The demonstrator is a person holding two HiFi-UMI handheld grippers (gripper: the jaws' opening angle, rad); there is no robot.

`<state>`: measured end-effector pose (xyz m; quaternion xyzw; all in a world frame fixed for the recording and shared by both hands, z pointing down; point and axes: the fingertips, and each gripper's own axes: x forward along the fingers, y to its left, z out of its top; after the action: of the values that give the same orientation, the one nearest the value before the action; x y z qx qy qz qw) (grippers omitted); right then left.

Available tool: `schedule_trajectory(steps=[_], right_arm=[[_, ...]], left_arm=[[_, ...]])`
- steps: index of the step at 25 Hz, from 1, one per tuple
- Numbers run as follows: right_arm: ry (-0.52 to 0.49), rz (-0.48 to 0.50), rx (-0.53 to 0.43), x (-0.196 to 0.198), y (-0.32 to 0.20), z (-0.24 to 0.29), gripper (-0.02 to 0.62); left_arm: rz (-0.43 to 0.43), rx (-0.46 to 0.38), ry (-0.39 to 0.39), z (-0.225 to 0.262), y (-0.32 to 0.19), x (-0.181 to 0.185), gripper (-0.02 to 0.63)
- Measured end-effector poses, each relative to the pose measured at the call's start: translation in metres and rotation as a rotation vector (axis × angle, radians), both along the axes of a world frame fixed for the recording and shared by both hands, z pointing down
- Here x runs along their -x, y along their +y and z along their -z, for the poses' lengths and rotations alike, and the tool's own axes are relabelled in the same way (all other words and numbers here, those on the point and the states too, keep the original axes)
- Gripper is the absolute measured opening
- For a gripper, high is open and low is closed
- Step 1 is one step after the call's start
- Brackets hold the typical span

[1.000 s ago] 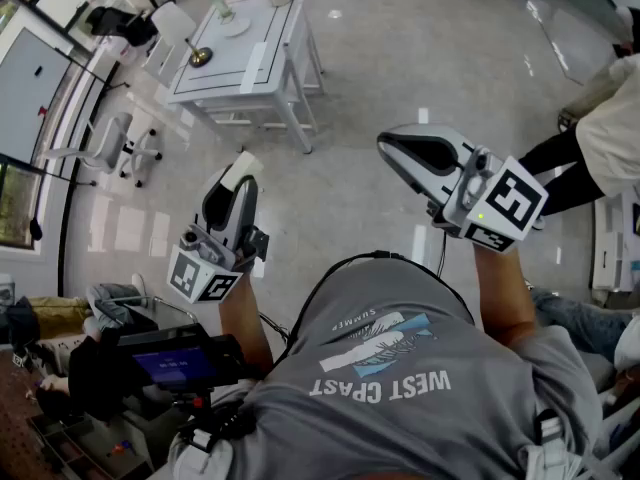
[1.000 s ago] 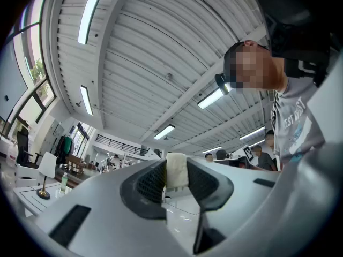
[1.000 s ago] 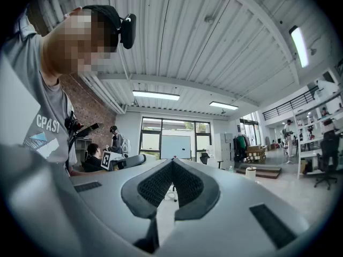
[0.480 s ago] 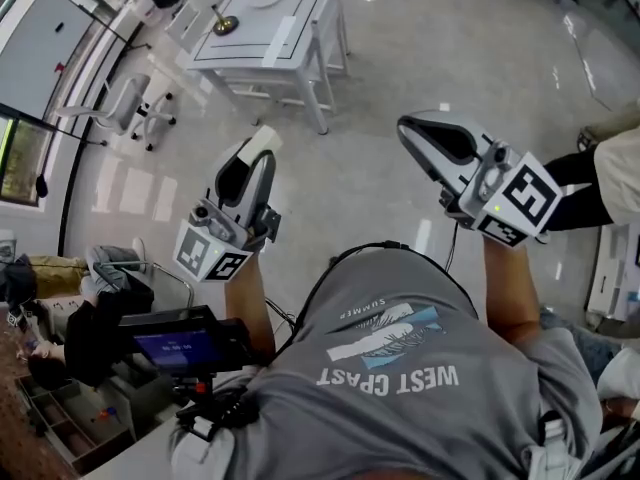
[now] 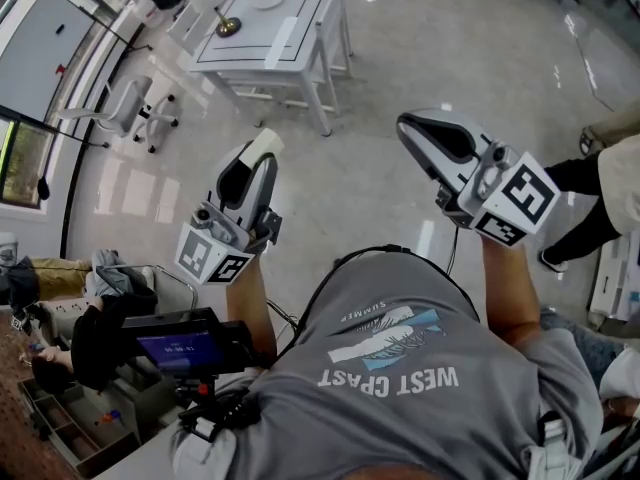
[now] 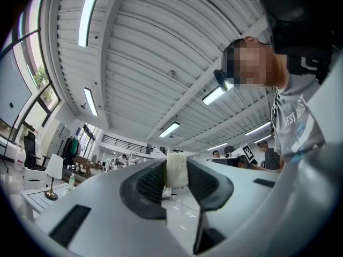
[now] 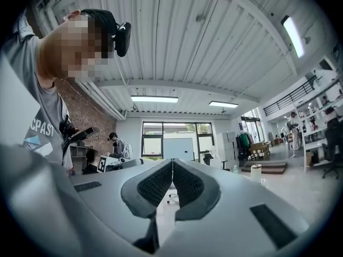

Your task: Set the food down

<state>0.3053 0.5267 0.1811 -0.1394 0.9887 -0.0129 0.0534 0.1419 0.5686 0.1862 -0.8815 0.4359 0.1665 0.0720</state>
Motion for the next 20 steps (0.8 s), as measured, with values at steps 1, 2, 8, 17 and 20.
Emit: schedule_trajectory(steps=[1, 2, 8, 17, 20], right_arm=[[0.003, -0.001, 0.002, 0.003, -0.003, -0.003, 0.008], [0.007, -0.003, 0.004, 0.005, -0.005, -0.005, 0.008], [0.037, -0.011, 0.02, 0.028, -0.011, -0.012, 0.008], [0.095, -0.019, 0.001, 0.092, -0.026, -0.018, 0.008], [0.107, -0.017, -0.006, 0.108, -0.03, -0.015, 0.008]], left_arm=[[0.0, 0.0, -0.001, -0.002, -0.003, 0.002, 0.109], [0.0, 0.0, -0.001, -0.004, -0.005, 0.005, 0.109], [-0.011, 0.012, 0.009, -0.01, -0.013, 0.025, 0.109], [-0.058, 0.003, 0.008, -0.016, -0.032, 0.074, 0.109], [-0.064, -0.01, 0.017, -0.012, -0.035, 0.086, 0.109]])
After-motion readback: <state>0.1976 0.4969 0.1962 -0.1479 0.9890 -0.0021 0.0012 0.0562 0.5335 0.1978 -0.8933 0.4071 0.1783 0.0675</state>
